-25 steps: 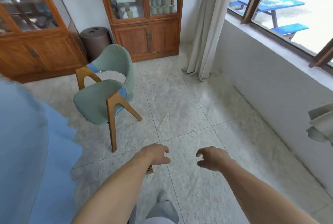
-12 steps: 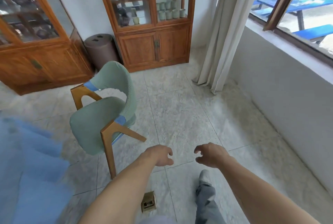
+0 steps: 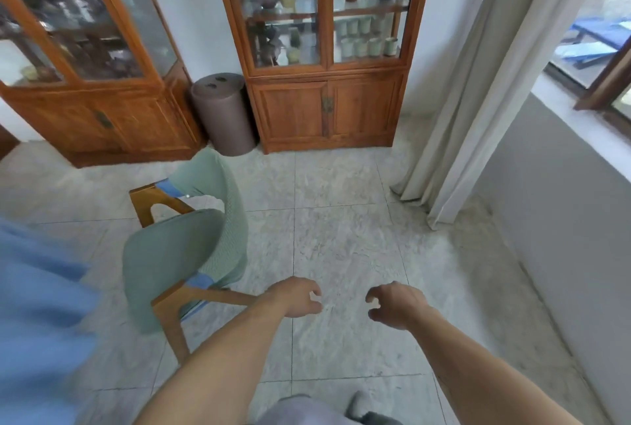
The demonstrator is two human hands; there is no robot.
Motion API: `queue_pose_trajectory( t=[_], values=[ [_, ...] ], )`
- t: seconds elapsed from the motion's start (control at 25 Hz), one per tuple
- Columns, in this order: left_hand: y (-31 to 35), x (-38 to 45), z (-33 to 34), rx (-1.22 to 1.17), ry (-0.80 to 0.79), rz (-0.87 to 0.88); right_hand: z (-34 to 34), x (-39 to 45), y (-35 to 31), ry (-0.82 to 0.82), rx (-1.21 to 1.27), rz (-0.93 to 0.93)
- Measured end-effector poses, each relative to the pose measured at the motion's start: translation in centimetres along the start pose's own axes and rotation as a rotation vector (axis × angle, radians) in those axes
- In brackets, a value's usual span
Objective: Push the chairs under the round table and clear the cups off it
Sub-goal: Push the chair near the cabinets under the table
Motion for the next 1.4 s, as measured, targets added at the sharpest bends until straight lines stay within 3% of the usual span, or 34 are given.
queue_pose_trajectory(
  t=[0.44,0.8,0.96,1.16,1.4],
  values=[
    [-3.2,11.7,-11.8,-0.129,0.084,-0.114,-10.7,16.8,0.5,-0.035,-0.107,-0.142],
    [-9.3,22.0,-29.3,-0.205,0.153,-0.163,-23.8,34.0,-5.2,-0.039,-0.22,-0.249],
    [-12.8,24.7,-33.9,-0.262,0.166,-0.214,-27.2,39.6,-8.4,-0.077,-0.259,-0.311],
    [-19.5,26.2,-38.1,-0.371,0.271,-0.377,-31.0,48.3,-13.4,-0.114,-0.369,-0.458],
    [-26.4,25.8,-39.3,-0.616,0.384,-0.665,-34.6,57.5,-23.8,-0.157,-0.555,-0.815]
  ],
)
Point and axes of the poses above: each hand's wrist, its own x-axis towards the middle knuckle, its own z-axis out of the palm, y = z × x, the point moved 9 cm from there along x, towards the middle knuckle, and after that the axes turned 6 degrees about -x, right-handed, at the moved point
